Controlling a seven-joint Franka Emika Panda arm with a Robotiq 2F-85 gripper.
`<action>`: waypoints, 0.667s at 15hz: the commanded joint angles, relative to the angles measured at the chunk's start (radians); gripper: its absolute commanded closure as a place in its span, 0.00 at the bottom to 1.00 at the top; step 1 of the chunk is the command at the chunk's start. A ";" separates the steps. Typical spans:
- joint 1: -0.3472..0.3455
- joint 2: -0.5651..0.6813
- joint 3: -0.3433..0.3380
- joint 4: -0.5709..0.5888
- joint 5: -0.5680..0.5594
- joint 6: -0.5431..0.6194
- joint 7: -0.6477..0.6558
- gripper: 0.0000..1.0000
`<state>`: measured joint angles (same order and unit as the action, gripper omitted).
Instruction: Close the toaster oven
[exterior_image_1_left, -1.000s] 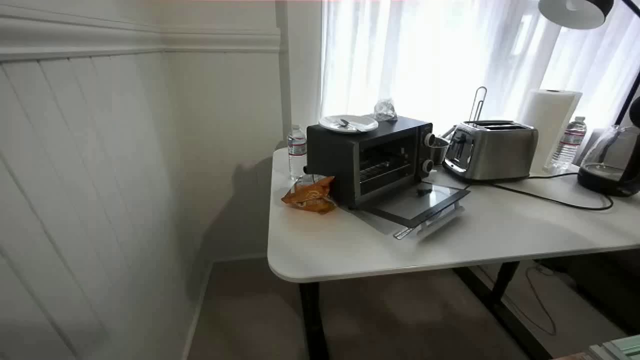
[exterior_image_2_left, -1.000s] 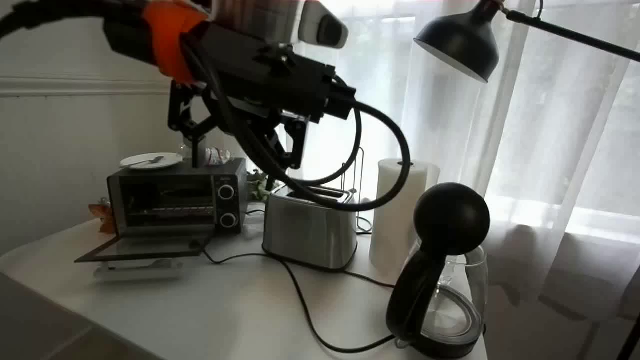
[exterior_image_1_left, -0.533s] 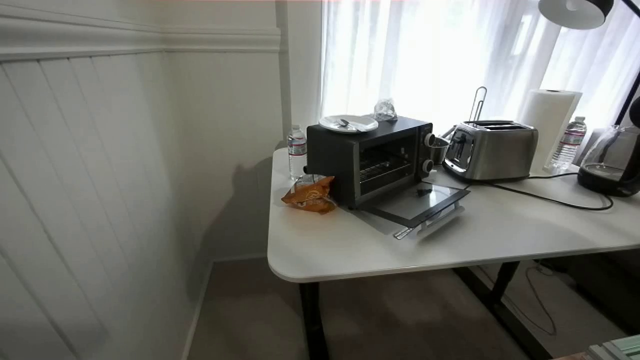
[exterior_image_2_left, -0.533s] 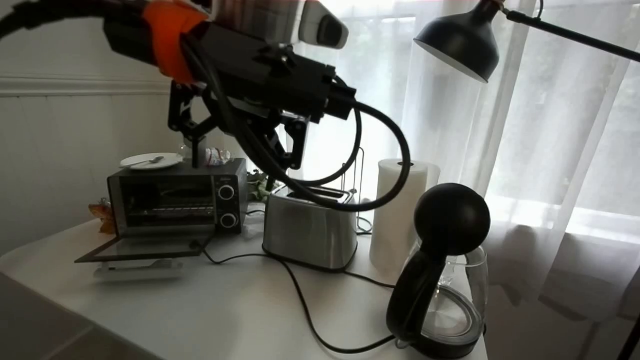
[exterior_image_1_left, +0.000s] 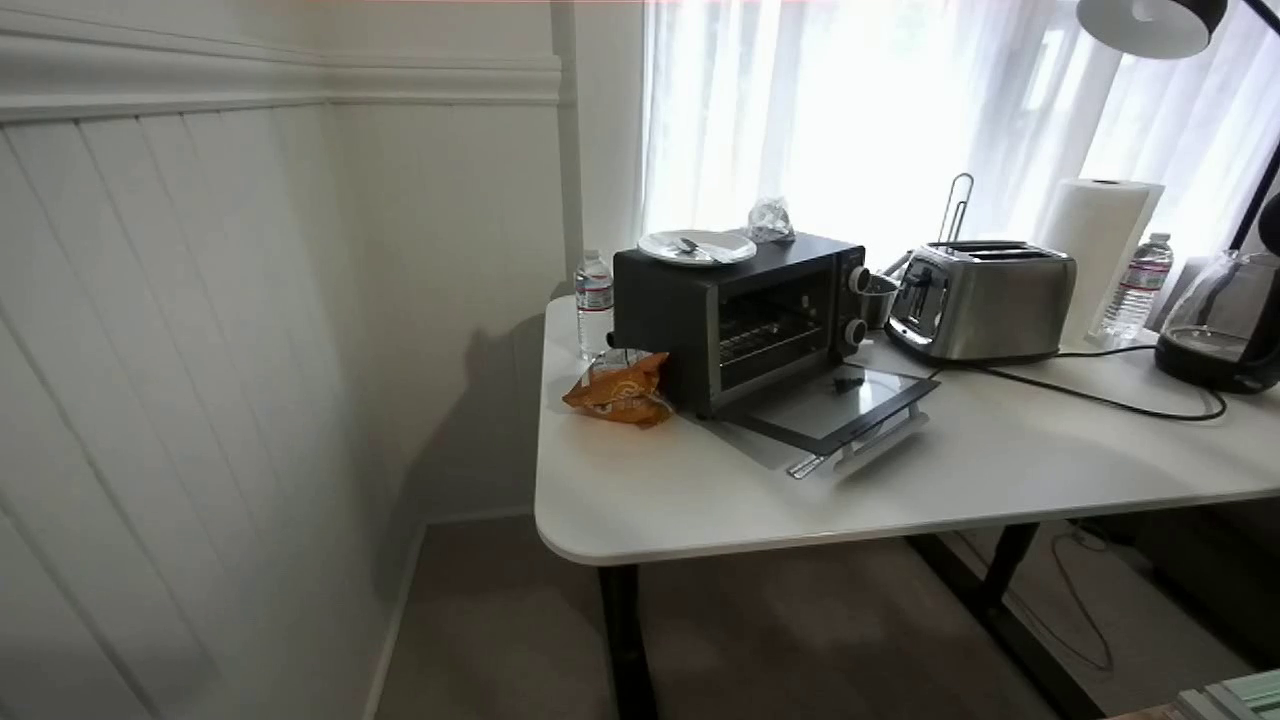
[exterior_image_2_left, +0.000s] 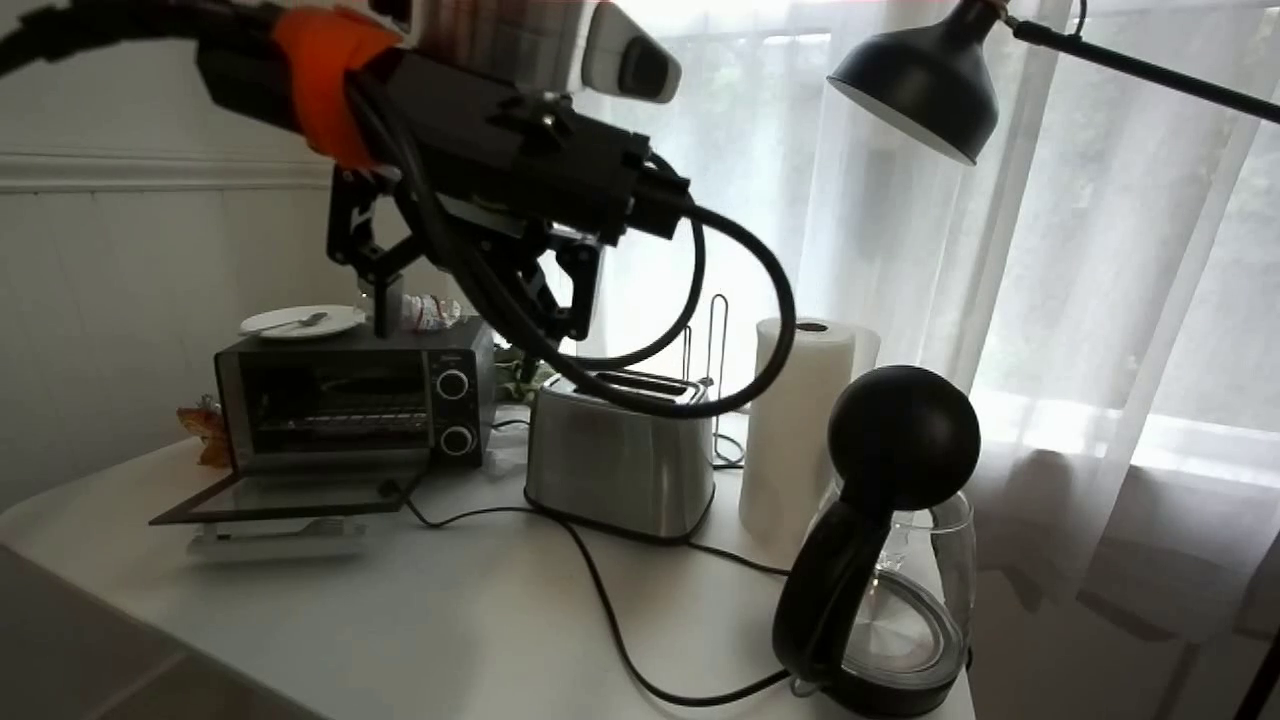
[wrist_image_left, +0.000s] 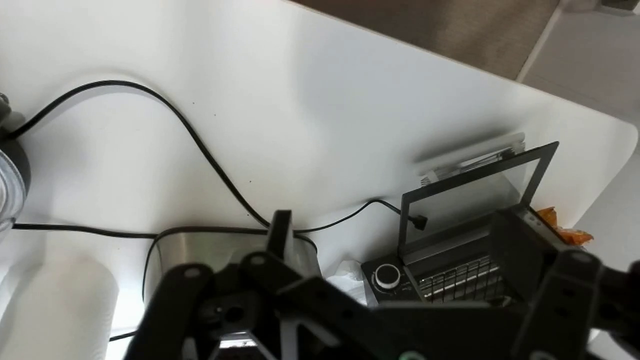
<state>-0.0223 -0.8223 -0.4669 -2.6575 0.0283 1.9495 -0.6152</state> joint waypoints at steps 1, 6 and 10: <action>-0.025 -0.030 0.085 -0.063 0.011 -0.020 0.034 0.00; -0.017 -0.026 0.193 -0.085 0.034 -0.080 0.206 0.00; -0.009 0.007 0.255 -0.092 0.119 -0.031 0.414 0.00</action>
<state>-0.0271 -0.8312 -0.2466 -2.7510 0.0671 1.9022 -0.2965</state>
